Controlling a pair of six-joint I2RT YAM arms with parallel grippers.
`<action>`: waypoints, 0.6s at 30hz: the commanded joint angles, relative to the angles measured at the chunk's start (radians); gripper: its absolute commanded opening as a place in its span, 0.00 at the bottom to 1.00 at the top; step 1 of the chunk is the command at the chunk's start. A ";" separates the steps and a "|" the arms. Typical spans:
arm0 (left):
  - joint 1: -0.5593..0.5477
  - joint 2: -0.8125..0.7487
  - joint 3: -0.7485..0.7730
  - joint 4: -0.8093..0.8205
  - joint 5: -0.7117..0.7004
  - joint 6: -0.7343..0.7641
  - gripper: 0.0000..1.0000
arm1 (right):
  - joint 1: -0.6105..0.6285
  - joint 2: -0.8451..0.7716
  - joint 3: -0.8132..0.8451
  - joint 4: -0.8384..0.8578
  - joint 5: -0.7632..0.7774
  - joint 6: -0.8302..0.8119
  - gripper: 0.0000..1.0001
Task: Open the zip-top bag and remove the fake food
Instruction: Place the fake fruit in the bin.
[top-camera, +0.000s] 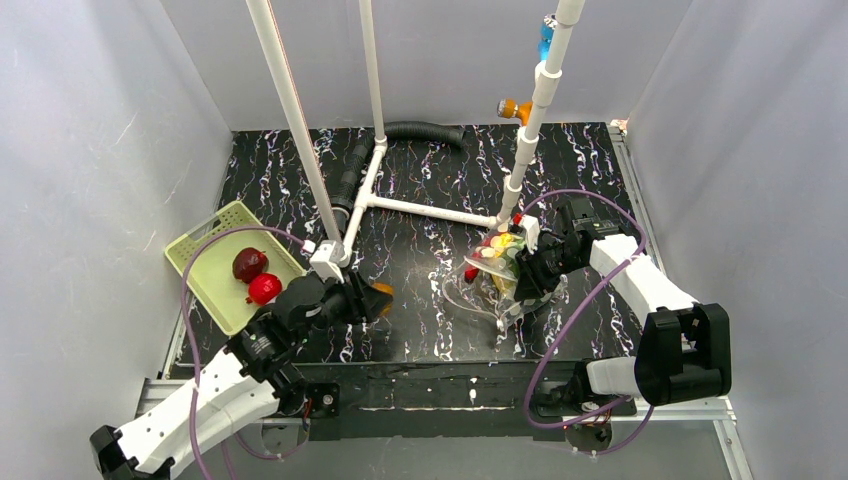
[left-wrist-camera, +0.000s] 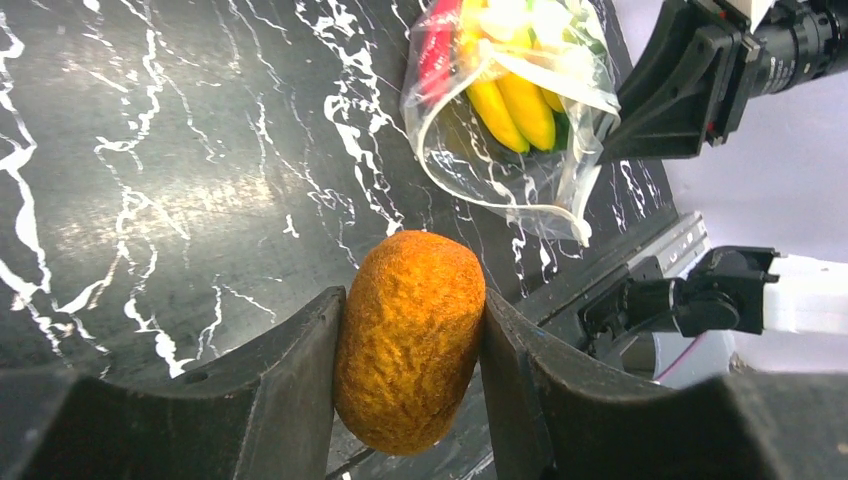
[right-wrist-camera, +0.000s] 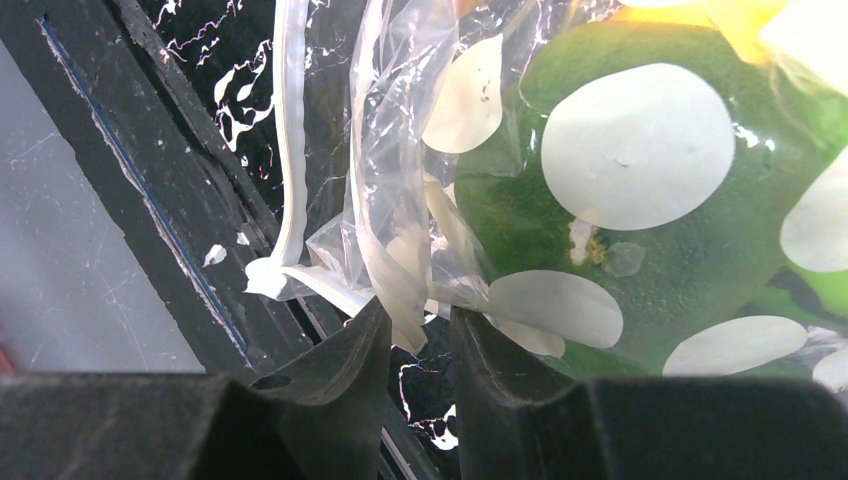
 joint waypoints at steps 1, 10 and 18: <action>0.021 -0.058 0.020 -0.103 -0.073 0.029 0.00 | 0.005 0.003 0.029 -0.007 -0.007 -0.015 0.35; 0.040 -0.139 0.044 -0.197 -0.229 0.033 0.00 | 0.005 0.000 0.031 -0.009 -0.010 -0.016 0.35; 0.051 -0.129 0.087 -0.252 -0.334 0.060 0.00 | 0.005 -0.003 0.031 -0.011 -0.011 -0.018 0.35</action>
